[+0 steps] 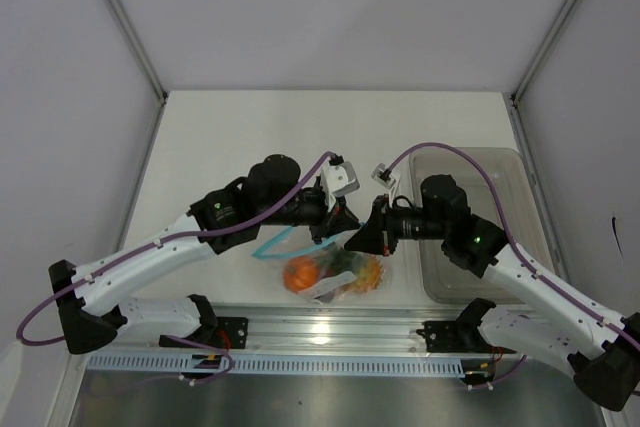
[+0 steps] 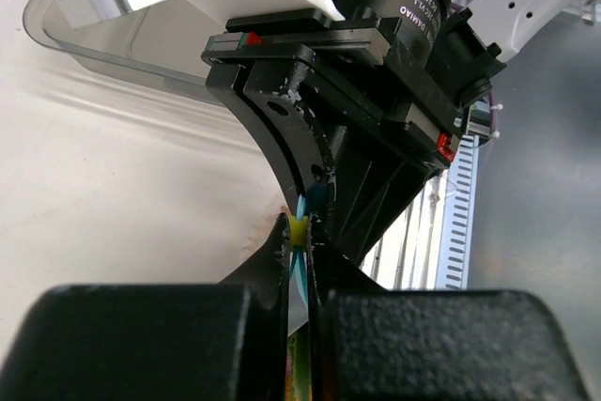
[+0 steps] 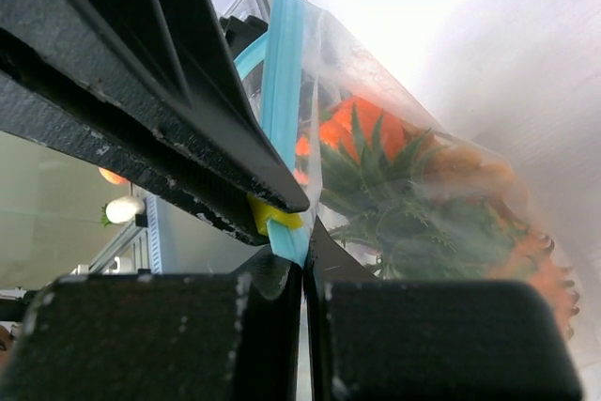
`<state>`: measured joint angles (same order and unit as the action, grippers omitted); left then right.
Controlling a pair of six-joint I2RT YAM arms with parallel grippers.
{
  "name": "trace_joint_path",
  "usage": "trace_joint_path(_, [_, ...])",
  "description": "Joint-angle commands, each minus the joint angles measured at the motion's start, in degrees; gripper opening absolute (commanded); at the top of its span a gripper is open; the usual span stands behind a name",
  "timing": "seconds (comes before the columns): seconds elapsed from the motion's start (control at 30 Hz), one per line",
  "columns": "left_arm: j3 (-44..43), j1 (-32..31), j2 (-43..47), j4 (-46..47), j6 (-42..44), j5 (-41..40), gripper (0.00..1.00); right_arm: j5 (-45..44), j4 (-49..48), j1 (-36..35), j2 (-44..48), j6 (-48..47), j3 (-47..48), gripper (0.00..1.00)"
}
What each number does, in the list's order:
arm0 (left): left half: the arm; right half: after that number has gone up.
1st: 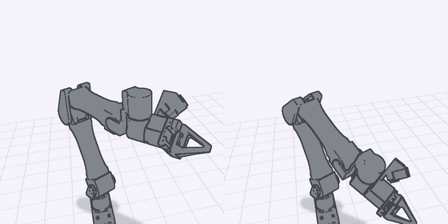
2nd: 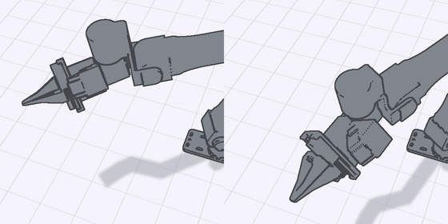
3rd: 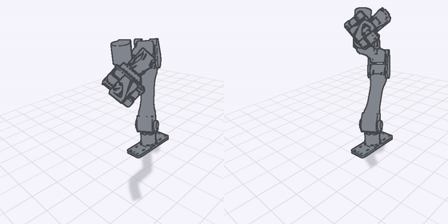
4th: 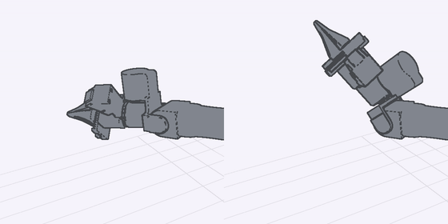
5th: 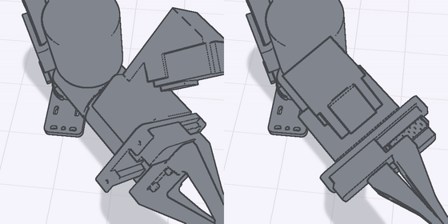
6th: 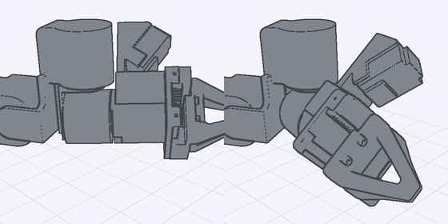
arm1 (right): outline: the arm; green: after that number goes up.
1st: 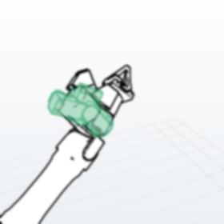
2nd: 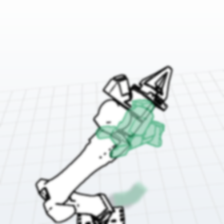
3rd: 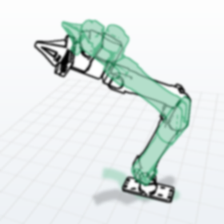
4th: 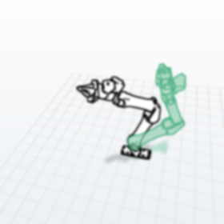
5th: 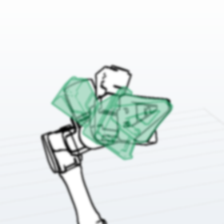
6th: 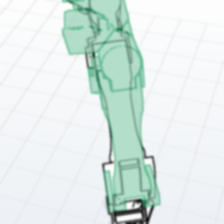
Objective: Place the food in the zip-top bag and seal the zipper
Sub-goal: Zip the zipper food storage bag at the center of the board.
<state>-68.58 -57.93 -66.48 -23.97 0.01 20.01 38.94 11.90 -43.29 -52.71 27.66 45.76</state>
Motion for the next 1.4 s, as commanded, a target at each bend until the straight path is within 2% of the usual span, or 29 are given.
trace_joint_path(0.0, [-0.33,0.28,-0.23,0.06,0.78,1.79,0.01,1.14,-3.55,-0.22,1.12,0.47,0.38,0.0])
trace_joint_path(0.1, [0.28,0.36,0.12,-0.12,0.43,2.57,0.01,1.14,-3.46,-0.22,0.94,0.2,0.47,0.0])
trace_joint_path(0.27, [0.72,0.63,0.47,-1.08,0.43,3.72,0.08,1.23,-3.46,-0.22,0.94,0.11,0.56,0.0])
trace_joint_path(0.43, [1.25,0.89,0.38,-1.78,-0.7,3.81,0.11,1.32,-3.29,-0.22,0.85,-0.24,0.39,0.0])
trace_joint_path(0.63, [1.25,1.51,-0.14,-2.05,-1.94,4.33,0.03,1.4,-3.29,-0.22,1.11,-0.24,0.56,0.0])
trace_joint_path(0.7, [1.08,1.77,0.03,-2.31,-2.12,4.86,0.1,1.23,-2.94,-0.22,0.94,-0.33,0.56,0.0])
trace_joint_path(0.73, [1.34,1.86,0.12,-2.23,-2.29,5.04,0.24,1.31,-3.02,-0.22,1.03,-0.33,0.47,0.0])
trace_joint_path(0.83, [1.69,2.03,0.47,-2.22,-2.3,4.95,0.37,1.4,-3.55,-0.22,0.94,-0.06,0.3,0.0])
trace_joint_path(0.93, [1.95,2.03,0.47,-2.14,-2.47,4.86,0.4,1.58,-3.64,-0.22,0.85,0.02,0.39,0.0])
trace_joint_path(1.13, [2.04,2.03,0.47,-1.17,-2.73,5.13,0.35,1.84,-3.99,-0.22,0.68,0.2,0.39,0.0])
trace_joint_path(1.37, [0.55,2.03,-0.67,-1.35,-3.0,8.2,0.38,1.84,-4.25,-0.22,-0.2,0.11,0.03,0.0])
